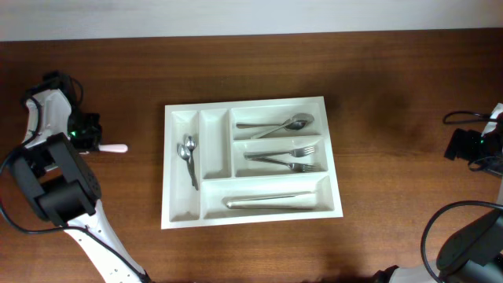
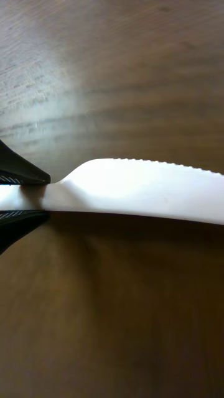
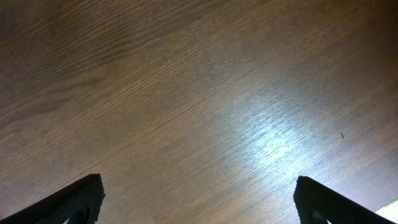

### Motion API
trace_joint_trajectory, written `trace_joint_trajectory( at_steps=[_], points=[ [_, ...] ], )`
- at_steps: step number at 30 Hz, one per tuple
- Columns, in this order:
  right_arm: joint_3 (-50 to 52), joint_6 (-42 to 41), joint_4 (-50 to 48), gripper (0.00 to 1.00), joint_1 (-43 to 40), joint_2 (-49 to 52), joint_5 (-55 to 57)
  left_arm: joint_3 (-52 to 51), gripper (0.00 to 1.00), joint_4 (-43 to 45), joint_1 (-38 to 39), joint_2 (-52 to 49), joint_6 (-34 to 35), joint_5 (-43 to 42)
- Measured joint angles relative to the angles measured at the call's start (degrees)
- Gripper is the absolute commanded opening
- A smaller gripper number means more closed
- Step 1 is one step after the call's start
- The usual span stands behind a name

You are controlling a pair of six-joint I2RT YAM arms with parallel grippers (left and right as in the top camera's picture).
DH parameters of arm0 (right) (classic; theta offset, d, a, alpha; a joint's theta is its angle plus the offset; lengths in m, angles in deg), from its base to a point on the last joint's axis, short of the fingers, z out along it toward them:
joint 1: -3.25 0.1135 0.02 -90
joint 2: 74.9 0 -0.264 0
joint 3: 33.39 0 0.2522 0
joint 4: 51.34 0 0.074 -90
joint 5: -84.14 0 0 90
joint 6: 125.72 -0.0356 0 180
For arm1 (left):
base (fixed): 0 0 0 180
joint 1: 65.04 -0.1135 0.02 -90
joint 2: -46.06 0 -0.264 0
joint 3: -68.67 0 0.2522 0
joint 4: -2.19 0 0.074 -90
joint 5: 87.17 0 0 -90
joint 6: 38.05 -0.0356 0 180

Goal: Pack container
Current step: 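Carry the knife right and lower it into the second narrow compartment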

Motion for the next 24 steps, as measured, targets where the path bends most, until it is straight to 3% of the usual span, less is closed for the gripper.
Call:
trace_joint_trajectory(
  at_steps=[11, 17, 22, 24],
  points=[
    [0.0, 0.0, 0.0, 0.99, 0.0, 0.0, 0.0, 15.5, 0.02, -0.1, 2.8, 4.3, -24.9, -0.9],
    [0.0, 0.0, 0.0, 0.99, 0.0, 0.0, 0.0, 17.3, 0.02, -4.3, 12.7, 12.7, -37.8, -2.3],
    [0.0, 0.0, 0.0, 0.99, 0.0, 0.0, 0.0, 17.6, 0.02, -10.5, 22.6, 15.2, -41.9, -3.6],
    [0.0, 0.0, 0.0, 0.99, 0.0, 0.0, 0.0, 17.5, 0.1, -13.1, 26.8, 15.1, -42.7, -4.1]
  ],
)
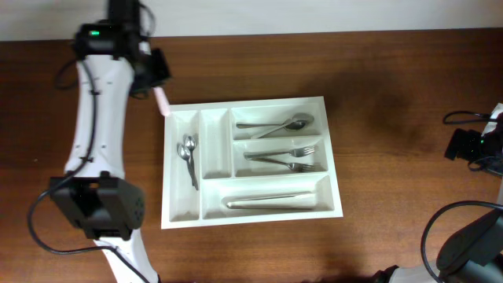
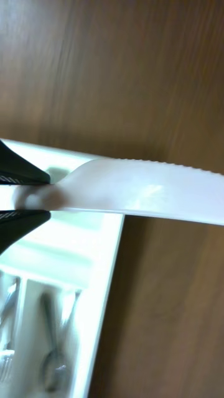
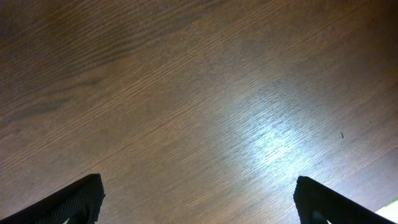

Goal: Pack container
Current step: 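Carry the knife right and lower it into the second narrow compartment, then release the knife and lift the left gripper away left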

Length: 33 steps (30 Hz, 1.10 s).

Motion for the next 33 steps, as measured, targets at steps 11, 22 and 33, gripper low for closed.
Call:
trace_joint_trajectory(
  at_steps=[11, 22, 33],
  points=[
    [0.0, 0.0, 0.0, 0.99, 0.0, 0.0, 0.0, -2.2, 0.12, -6.1, 8.9, 0.0, 1.5, -0.4],
    [0.0, 0.0, 0.0, 0.99, 0.0, 0.0, 0.0, -12.5, 0.46, -2.0, 12.2, 0.0, 2.0, -0.5],
    [0.0, 0.0, 0.0, 0.99, 0.0, 0.0, 0.0, -11.4, 0.99, 0.3, 9.2, 0.0, 2.4, 5.4]
  ],
)
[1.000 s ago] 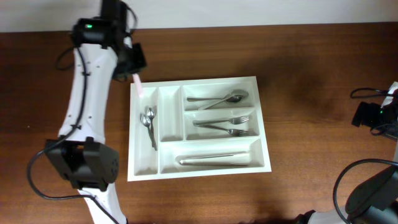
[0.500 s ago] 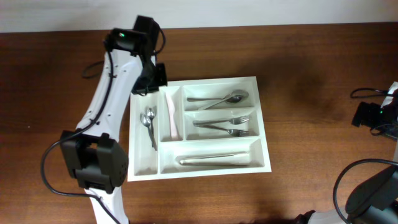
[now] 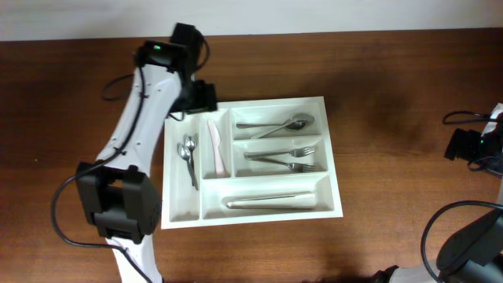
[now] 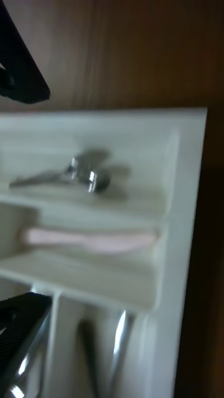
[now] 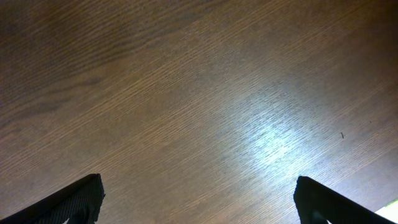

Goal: Pack container
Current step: 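Release the knife and lift the left gripper away left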

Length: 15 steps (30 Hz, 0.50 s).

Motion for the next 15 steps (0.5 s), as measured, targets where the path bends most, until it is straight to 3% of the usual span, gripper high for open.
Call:
trace_joint_trajectory(
  at_steps=[7, 15],
  points=[
    [0.0, 0.0, 0.0, 0.99, 0.0, 0.0, 0.0, 5.8, 0.99, -0.9, -7.8, 2.9, -2.2, 2.5],
    [0.0, 0.0, 0.0, 0.99, 0.0, 0.0, 0.0, 6.8, 0.99, -0.5, -10.2, 18.5, -4.8, 3.1]
  ],
)
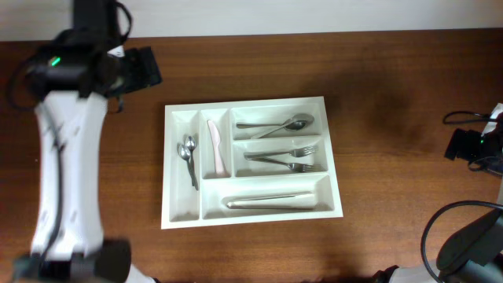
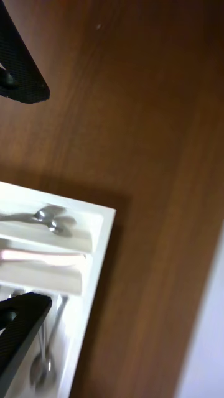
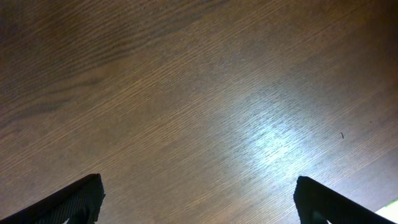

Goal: Pack container
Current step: 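Release the knife and lift the left gripper away left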

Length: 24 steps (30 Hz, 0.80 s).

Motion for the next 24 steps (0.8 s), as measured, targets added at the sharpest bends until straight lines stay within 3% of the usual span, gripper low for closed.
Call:
trace_joint_trajectory(
  at_steps=[13, 24],
  points=[
    [0.0, 0.0, 0.0, 0.99, 0.0, 0.0, 0.0, 0.6, 0.99, -17.4, 0.0, 16.4, 1.2, 0.2],
    [0.0, 0.0, 0.0, 0.99, 0.0, 0.0, 0.0, -8.6, 0.99, -18.4, 0.0, 39.9, 3.5, -4.4]
  ],
)
